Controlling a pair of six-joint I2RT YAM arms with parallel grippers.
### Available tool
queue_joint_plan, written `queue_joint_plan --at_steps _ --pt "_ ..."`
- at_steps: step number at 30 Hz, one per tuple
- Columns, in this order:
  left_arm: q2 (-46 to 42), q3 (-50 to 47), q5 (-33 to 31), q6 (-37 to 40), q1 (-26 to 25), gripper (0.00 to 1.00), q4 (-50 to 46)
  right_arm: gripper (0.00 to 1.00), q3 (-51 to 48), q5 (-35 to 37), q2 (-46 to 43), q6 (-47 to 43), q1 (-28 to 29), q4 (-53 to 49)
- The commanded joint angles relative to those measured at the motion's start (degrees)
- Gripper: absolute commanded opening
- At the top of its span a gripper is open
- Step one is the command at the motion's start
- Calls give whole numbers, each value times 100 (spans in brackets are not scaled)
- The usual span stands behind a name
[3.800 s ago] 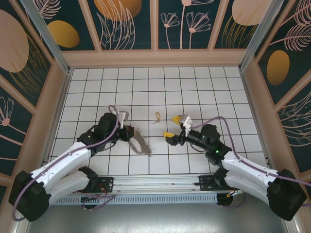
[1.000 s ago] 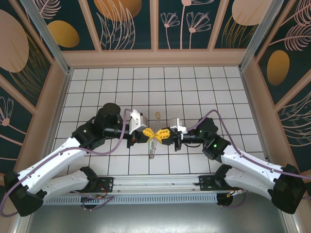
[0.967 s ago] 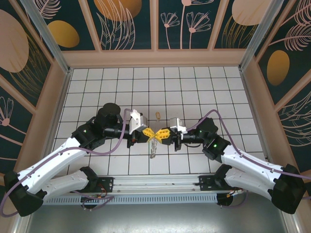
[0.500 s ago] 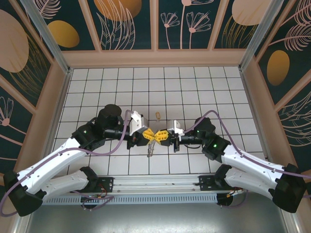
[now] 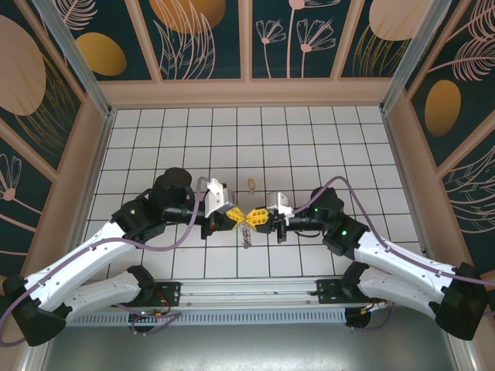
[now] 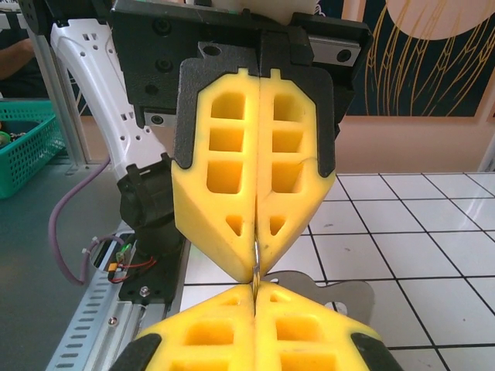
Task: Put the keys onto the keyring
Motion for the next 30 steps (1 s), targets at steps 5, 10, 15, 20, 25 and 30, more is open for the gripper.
queue_joint_plan --at_steps 5,10,15,20,25,30 --pt "-226 -226 -158 61 -13 0 223 3 147 514 -178 66 -1 -8" --pt "-306 -475 -291 -75 -10 0 531 40 16 905 -488 308 -108 -253" --pt "-543 -623 -368 -352 -10 0 759 56 -102 1402 -660 685 -513 -392" --pt "-656 -783 -662 -671 -13 0 937 58 310 856 -86 764 -1058 -716" --pt "-752 -800 -379 -638 -13 0 962 57 -112 -51 -584 273 -647 -49" --pt "-582 -687 -66 -466 -11 0 852 52 -329 -707 -776 240 -505 319"
